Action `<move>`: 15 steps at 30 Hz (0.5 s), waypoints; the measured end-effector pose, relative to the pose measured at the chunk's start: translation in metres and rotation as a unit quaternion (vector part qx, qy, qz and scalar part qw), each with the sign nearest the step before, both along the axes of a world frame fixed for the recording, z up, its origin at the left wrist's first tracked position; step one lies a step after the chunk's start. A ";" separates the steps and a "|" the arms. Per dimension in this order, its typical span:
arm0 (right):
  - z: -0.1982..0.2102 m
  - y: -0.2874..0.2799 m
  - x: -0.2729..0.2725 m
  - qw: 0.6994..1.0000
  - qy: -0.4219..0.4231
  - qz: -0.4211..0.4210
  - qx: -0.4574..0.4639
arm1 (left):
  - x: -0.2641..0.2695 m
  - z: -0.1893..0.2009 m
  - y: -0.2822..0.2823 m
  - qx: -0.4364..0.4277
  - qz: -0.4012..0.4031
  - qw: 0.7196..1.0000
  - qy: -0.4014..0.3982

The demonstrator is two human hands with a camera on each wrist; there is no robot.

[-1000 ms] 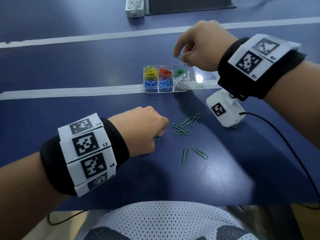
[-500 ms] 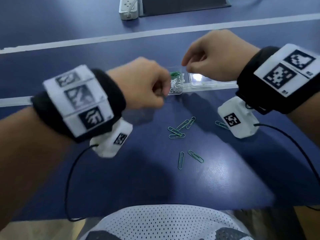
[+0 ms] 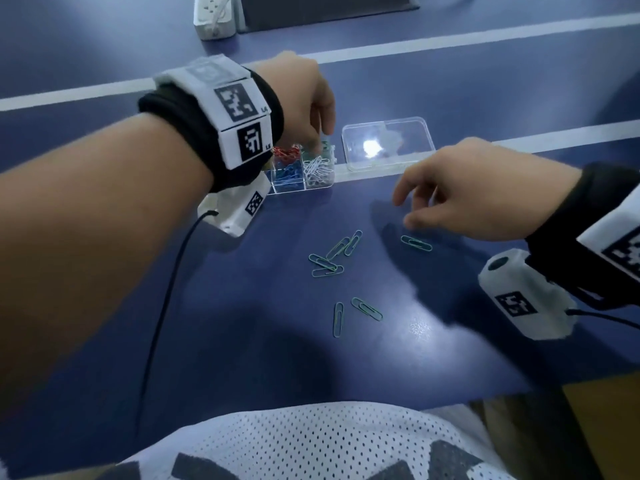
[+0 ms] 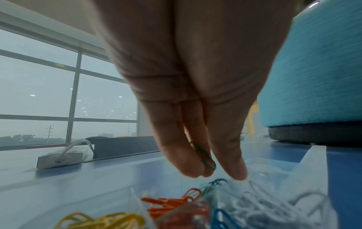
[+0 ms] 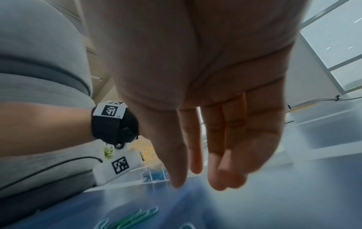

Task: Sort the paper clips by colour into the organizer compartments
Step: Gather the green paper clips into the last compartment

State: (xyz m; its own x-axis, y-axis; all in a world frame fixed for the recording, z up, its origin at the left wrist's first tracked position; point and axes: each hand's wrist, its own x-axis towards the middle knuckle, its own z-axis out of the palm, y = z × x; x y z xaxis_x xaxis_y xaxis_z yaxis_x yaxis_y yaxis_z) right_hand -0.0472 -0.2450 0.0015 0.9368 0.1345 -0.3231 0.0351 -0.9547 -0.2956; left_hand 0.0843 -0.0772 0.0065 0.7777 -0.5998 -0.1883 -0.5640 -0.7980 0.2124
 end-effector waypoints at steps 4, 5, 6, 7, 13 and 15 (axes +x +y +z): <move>-0.006 0.005 -0.006 0.999 0.017 0.035 -0.030 | -0.004 0.000 0.004 -0.043 0.008 0.999 0.002; -0.008 0.007 -0.007 0.998 0.014 0.040 -0.035 | -0.005 -0.001 0.004 -0.049 0.009 0.999 0.000; -0.010 0.008 -0.008 0.998 0.007 0.045 -0.039 | -0.007 -0.002 0.004 -0.051 0.009 0.999 0.004; -0.012 0.010 -0.009 0.998 -0.001 0.048 -0.044 | -0.009 -0.003 0.005 -0.052 0.009 0.999 0.012; -0.013 0.019 -0.015 0.996 -0.015 0.065 -0.058 | -0.028 -0.002 0.013 -0.107 -0.018 0.994 -0.013; -0.010 0.024 -0.013 0.995 -0.029 0.080 -0.057 | -0.046 0.003 0.015 -0.108 -0.049 0.993 -0.024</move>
